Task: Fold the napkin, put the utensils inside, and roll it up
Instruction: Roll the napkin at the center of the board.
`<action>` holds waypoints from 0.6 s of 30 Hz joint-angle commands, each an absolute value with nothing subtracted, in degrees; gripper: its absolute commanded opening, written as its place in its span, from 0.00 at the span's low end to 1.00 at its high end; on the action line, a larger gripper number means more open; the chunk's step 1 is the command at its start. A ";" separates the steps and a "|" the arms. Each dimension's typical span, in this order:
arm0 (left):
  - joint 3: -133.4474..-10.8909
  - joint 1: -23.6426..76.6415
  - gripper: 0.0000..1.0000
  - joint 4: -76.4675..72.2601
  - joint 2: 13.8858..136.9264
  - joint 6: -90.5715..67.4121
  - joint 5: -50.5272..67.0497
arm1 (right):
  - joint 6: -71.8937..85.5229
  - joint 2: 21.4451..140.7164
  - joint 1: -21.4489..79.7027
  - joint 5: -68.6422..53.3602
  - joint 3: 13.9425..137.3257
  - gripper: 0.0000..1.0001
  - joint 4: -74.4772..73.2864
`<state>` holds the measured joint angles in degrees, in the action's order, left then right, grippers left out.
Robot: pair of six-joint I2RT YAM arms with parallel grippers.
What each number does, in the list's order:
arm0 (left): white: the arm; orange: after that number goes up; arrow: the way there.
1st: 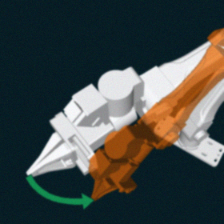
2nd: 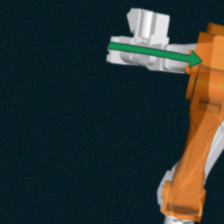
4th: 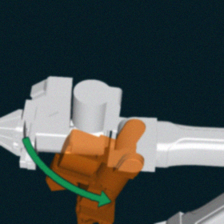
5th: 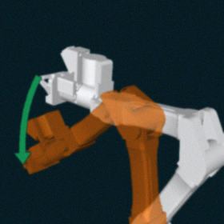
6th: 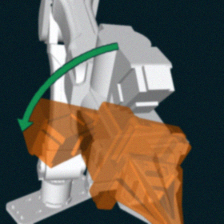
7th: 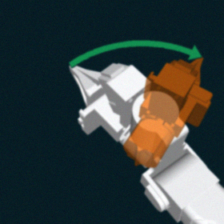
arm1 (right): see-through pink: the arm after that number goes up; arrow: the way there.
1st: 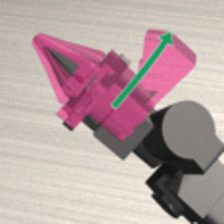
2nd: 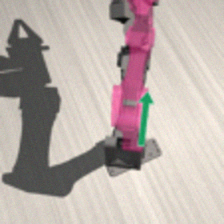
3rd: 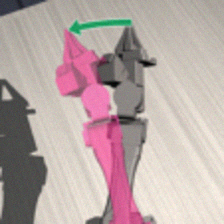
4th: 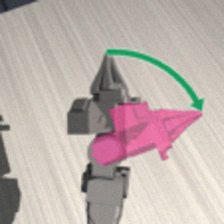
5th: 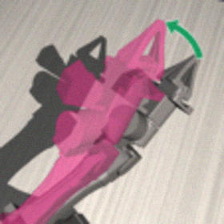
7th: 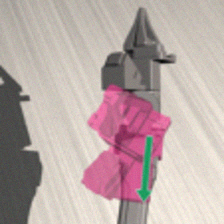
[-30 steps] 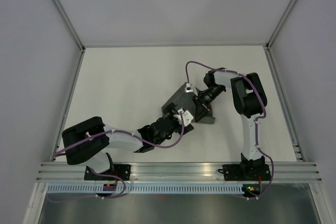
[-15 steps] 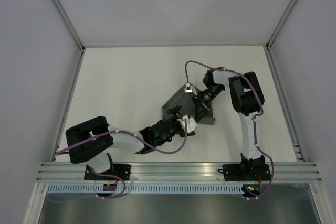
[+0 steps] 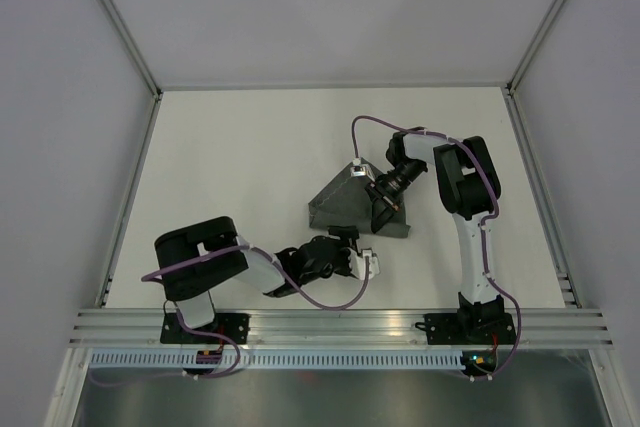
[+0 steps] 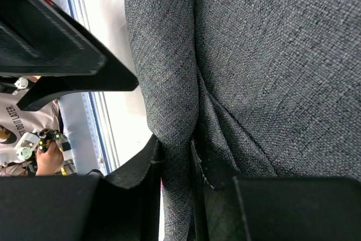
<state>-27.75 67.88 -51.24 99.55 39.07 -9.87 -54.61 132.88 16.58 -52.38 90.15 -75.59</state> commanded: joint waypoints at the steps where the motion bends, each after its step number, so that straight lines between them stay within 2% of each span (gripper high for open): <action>1: -30.67 65.75 0.75 -50.64 101.07 43.77 -5.46 | -56.78 136.23 16.52 -39.29 88.51 0.00 -66.97; 2: -31.63 64.61 0.72 -48.54 101.34 43.86 -4.84 | -56.78 136.23 16.61 -39.29 88.33 0.00 -66.97; 13: -36.12 60.82 0.63 -36.41 102.13 48.60 -1.23 | -56.78 136.76 16.52 -39.64 88.15 0.00 -66.62; 18: -39.02 59.33 0.55 -29.80 102.57 49.23 1.22 | -56.87 137.02 16.44 -39.64 88.24 0.01 -66.62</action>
<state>-36.73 60.38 -36.71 101.62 46.44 -2.57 -54.57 132.94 16.58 -52.56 90.04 -75.59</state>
